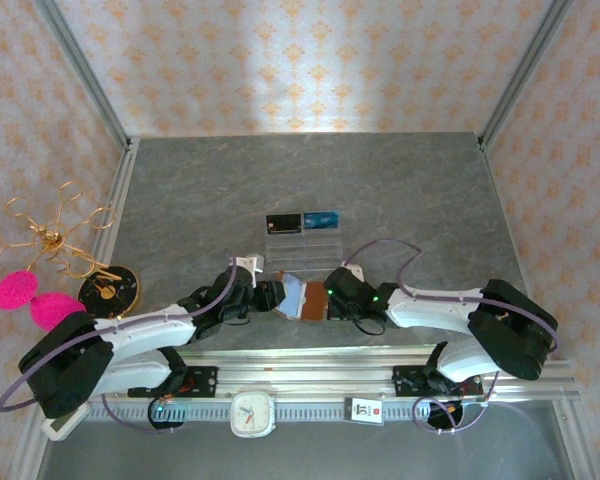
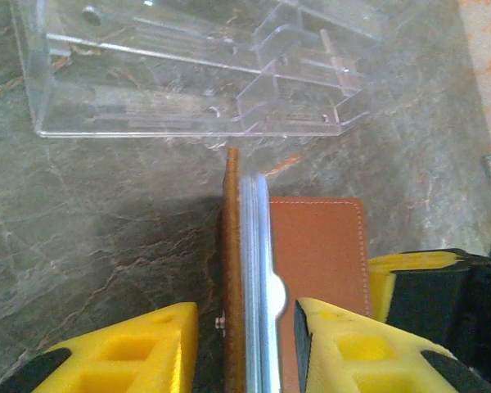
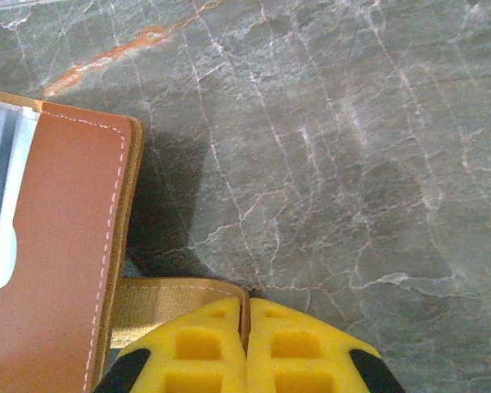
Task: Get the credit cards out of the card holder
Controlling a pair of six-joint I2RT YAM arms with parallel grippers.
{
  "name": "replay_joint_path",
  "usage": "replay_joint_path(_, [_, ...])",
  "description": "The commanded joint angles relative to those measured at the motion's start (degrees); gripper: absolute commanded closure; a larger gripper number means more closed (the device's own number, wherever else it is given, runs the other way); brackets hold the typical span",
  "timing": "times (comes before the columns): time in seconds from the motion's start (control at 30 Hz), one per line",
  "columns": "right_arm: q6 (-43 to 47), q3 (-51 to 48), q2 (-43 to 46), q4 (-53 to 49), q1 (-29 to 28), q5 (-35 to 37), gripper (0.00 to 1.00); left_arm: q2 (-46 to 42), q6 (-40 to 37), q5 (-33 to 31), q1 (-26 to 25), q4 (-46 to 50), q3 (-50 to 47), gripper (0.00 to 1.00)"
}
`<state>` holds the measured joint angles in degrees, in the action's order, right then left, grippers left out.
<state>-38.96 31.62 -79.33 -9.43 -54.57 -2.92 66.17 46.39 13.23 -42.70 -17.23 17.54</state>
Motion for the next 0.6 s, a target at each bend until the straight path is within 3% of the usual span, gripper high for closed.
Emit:
replay_joint_path(0.0, [-0.49, -1.42, -1.80, -0.38, 1.38, 5.53, 1.00, 0.14, -0.59, -1.04, 0.37, -1.93, 0.00, 0.63])
replay_joint_path(0.27, [0.02, -2.07, -1.27, 0.38, 1.83, 5.40, 1.00, 0.83, -1.17, 0.15, 0.40, -5.52, -0.28, 0.72])
replay_joint_path(0.57, [-0.20, -2.74, 1.60, 0.62, 2.53, 4.36, 0.97, 1.70, -0.62, 0.53, 0.41, -5.88, -0.31, 1.00])
